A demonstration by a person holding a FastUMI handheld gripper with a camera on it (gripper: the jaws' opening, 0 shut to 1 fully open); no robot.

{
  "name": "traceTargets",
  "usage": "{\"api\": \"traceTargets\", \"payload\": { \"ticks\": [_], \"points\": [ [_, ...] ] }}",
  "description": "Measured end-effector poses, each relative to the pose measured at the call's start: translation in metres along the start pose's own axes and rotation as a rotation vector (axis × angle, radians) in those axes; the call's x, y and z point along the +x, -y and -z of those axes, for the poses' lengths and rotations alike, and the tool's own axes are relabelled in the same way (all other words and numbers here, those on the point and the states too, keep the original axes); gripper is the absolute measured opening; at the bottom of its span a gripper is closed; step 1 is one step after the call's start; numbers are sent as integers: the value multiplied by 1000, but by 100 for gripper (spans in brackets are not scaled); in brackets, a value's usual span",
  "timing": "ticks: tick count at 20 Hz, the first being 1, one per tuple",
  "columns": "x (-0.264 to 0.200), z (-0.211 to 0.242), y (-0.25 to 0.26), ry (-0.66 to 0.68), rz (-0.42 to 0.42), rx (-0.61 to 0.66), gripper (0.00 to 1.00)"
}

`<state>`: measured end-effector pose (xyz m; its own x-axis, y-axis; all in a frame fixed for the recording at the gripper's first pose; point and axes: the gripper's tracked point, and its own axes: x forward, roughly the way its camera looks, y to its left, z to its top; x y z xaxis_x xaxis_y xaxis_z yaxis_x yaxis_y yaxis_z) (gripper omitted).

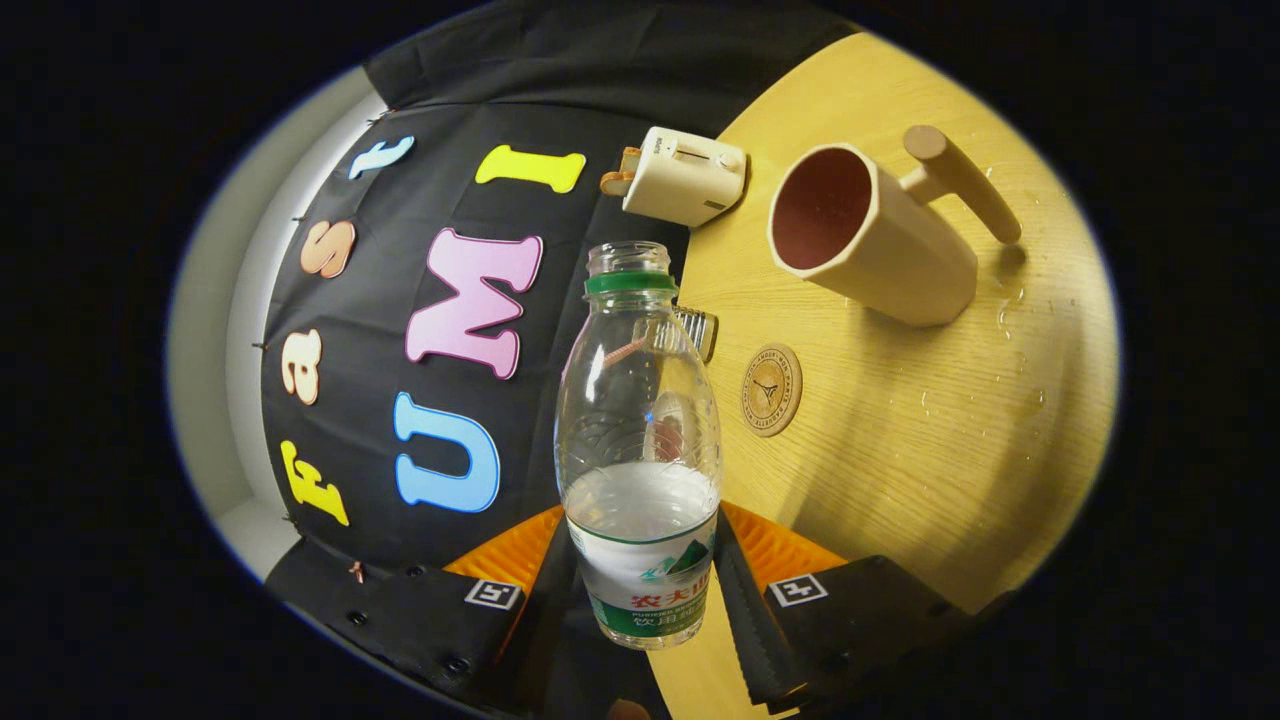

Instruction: Take the bottle from table, then pour the juice into the cup, finally place the bottle on the coaster

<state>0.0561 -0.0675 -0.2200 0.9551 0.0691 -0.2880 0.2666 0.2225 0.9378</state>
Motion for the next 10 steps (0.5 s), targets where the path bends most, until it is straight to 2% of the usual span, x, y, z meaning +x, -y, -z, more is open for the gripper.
{"api": "traceTargets", "payload": {
  "ticks": [10],
  "points": [
    [1,-20,-3,20,-4,205,74]
  ]
}}
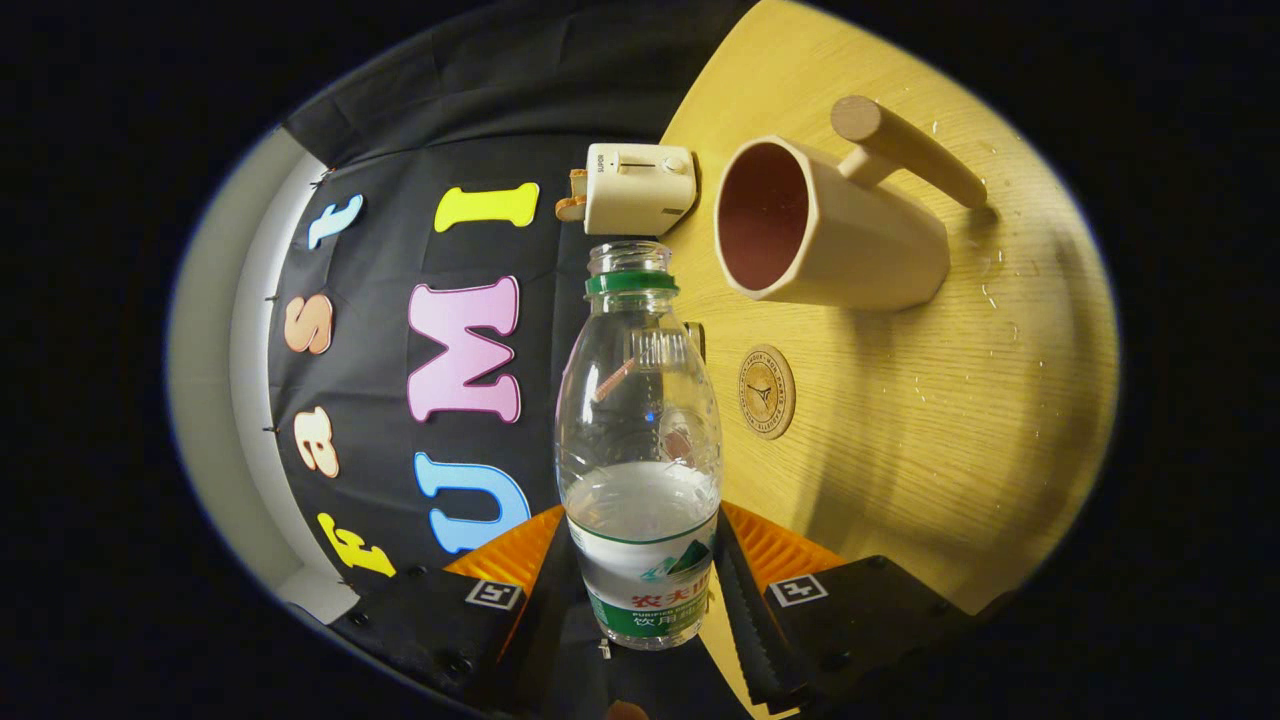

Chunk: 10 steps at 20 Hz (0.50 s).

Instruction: Take the bottle from table, then pour the juice into the cup, finally place the bottle on the coaster

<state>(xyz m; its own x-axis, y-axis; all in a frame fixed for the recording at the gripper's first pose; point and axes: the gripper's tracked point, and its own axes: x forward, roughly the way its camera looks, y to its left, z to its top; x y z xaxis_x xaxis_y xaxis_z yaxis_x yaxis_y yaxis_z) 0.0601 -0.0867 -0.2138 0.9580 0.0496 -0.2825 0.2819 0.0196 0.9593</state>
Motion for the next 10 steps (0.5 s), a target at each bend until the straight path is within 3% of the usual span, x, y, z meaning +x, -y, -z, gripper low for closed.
{"api": "traceTargets", "payload": {
  "ticks": [10],
  "points": [
    [-1,-3,1,-13,18,136,74]
  ]
}}
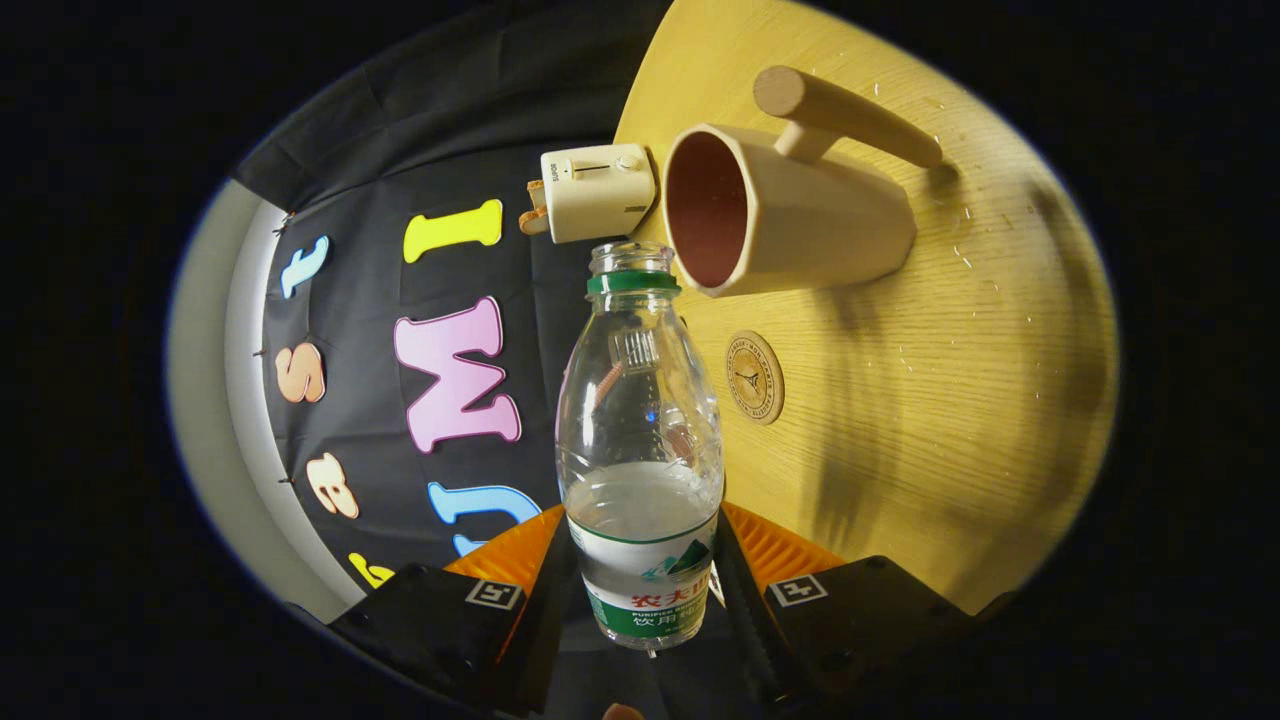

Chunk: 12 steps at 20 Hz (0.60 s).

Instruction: Take the bottle from table, then pour the juice into the cup, finally place the bottle on the coaster

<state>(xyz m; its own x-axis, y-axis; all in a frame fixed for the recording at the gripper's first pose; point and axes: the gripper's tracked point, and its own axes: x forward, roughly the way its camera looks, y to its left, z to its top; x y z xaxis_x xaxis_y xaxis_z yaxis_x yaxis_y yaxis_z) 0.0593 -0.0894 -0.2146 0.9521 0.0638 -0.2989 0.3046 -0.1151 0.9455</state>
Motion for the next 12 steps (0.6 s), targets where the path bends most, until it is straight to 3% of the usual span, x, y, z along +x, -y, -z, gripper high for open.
{"api": "traceTargets", "payload": {
  "ticks": [12],
  "points": [
    [-2,0,-2,-27,17,69,74]
  ]
}}
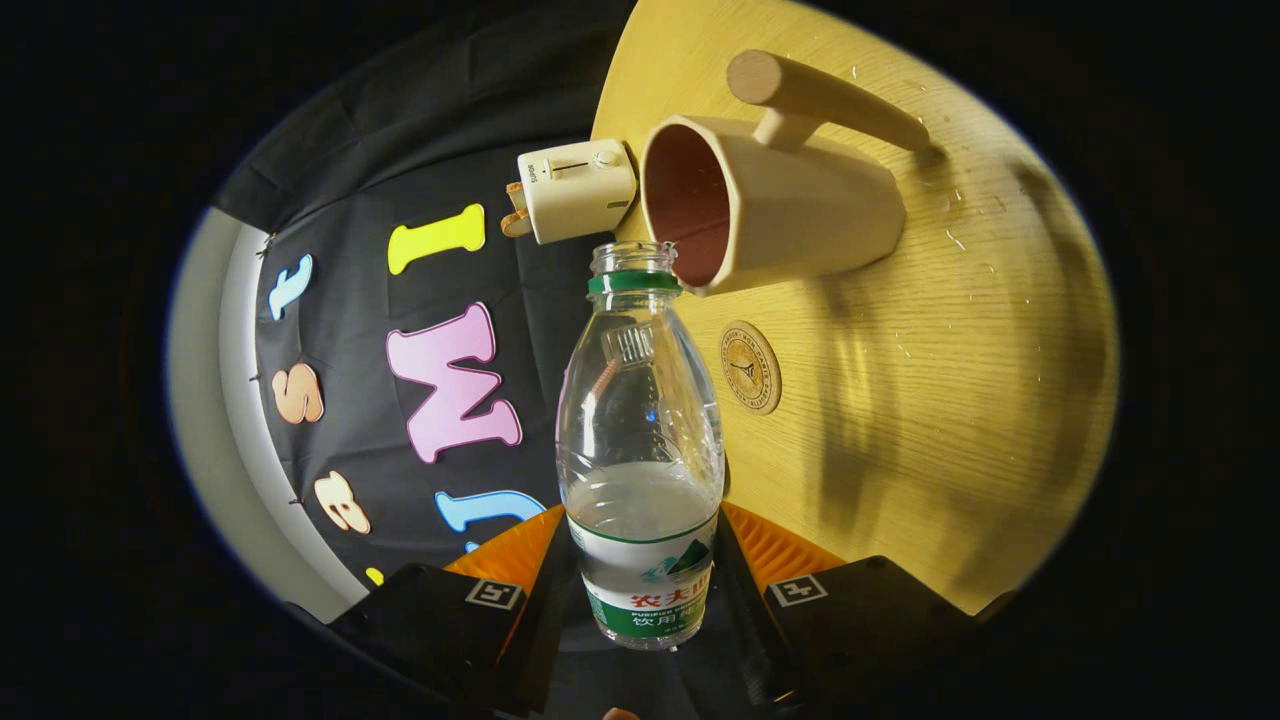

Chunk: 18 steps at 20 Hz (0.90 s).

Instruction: Take the bottle from table, then pour the juice into the cup, finally place the bottle on the coaster

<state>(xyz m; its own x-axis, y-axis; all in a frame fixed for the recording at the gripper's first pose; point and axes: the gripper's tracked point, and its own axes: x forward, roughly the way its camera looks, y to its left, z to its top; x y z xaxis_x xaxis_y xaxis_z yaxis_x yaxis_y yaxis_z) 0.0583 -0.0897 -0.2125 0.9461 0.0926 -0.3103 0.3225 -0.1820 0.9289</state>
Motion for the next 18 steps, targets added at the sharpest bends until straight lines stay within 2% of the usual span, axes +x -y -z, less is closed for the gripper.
{"api": "traceTargets", "payload": {
  "ticks": [18],
  "points": [
    [1,4,-21,-8,-39,129,74]
  ]
}}
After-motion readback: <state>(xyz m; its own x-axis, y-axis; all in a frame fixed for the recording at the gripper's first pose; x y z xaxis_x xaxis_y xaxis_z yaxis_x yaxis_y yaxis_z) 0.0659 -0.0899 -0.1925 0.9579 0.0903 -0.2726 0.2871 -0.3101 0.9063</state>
